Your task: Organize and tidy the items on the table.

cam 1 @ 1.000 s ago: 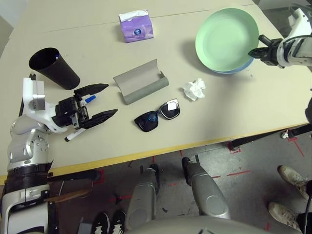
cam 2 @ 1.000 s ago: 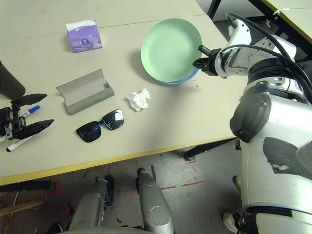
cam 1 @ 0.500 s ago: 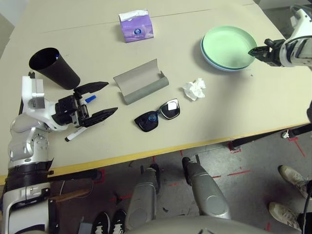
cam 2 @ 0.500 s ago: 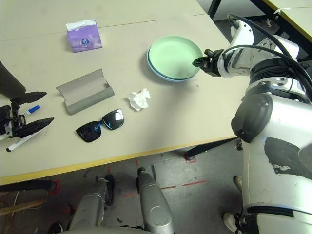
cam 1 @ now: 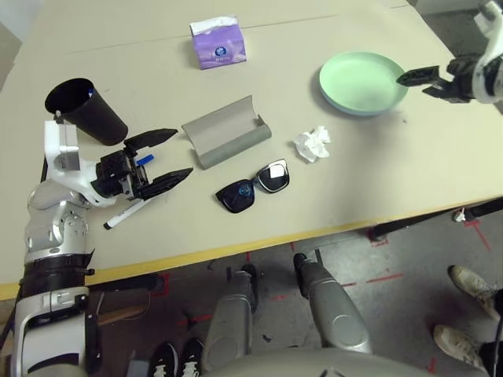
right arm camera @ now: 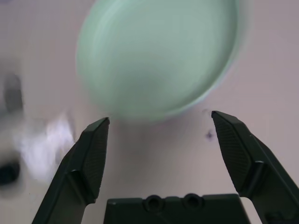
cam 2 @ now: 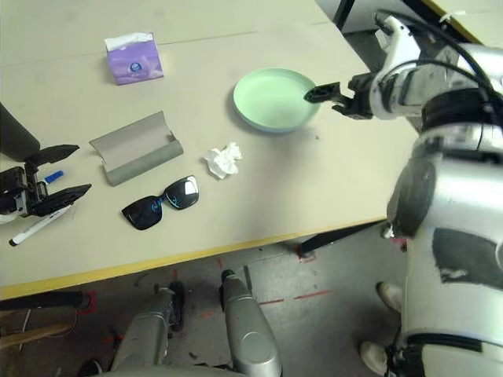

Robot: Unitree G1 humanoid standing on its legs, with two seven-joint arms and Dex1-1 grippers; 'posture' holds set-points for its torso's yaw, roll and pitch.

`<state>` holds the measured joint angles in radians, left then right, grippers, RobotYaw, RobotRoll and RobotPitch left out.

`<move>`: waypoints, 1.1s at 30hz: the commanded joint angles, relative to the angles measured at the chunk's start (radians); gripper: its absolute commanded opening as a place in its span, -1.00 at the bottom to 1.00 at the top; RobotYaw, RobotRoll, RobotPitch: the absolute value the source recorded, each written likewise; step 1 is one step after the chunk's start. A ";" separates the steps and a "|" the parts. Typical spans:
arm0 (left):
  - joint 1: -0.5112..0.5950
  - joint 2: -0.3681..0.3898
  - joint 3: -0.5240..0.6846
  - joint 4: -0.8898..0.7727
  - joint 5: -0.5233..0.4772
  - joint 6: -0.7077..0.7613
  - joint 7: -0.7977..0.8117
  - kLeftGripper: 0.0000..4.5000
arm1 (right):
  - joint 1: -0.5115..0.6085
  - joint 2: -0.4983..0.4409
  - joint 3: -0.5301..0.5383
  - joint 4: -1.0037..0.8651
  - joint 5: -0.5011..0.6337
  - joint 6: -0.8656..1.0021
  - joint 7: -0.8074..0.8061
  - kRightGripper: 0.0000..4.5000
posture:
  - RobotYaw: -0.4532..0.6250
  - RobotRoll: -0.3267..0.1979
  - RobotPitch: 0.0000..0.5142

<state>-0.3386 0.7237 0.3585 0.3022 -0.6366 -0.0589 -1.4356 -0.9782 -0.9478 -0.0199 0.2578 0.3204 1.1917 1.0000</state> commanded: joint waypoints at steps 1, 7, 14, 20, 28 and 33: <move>0.010 0.018 0.004 0.013 0.005 -0.001 -0.024 1.00 | 0.183 -0.021 -0.141 -0.455 0.157 0.071 0.024 0.99 | -0.72 0.25 0.19; -0.021 0.038 -0.017 0.057 0.015 0.007 -0.070 1.00 | 0.436 0.124 -0.235 -0.832 0.279 0.127 -0.113 0.99 | -0.77 0.25 0.21; -0.065 0.031 -0.035 0.089 0.029 0.004 -0.080 1.00 | 0.423 0.195 -0.180 -0.828 0.280 0.012 -0.208 0.99 | -0.76 0.25 0.18; -0.060 0.037 -0.028 0.091 0.028 0.007 -0.082 1.00 | 0.455 0.259 -0.045 -0.748 0.162 -0.251 -0.262 0.99 | -0.72 0.25 0.16; -0.044 0.050 -0.013 0.076 0.022 0.015 -0.074 1.00 | 0.527 0.339 0.106 -0.609 0.031 -0.559 -0.247 0.99 | -0.66 0.25 0.16; -0.028 0.053 -0.005 0.057 0.016 0.022 -0.064 1.00 | 0.529 0.369 0.161 -0.544 -0.010 -0.659 -0.225 0.99 | -0.65 0.25 0.16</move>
<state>-0.3862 0.7650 0.3391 0.3717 -0.6189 -0.0444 -1.4979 -0.4606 -0.5871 0.1121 -0.3004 0.3299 0.5710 0.7582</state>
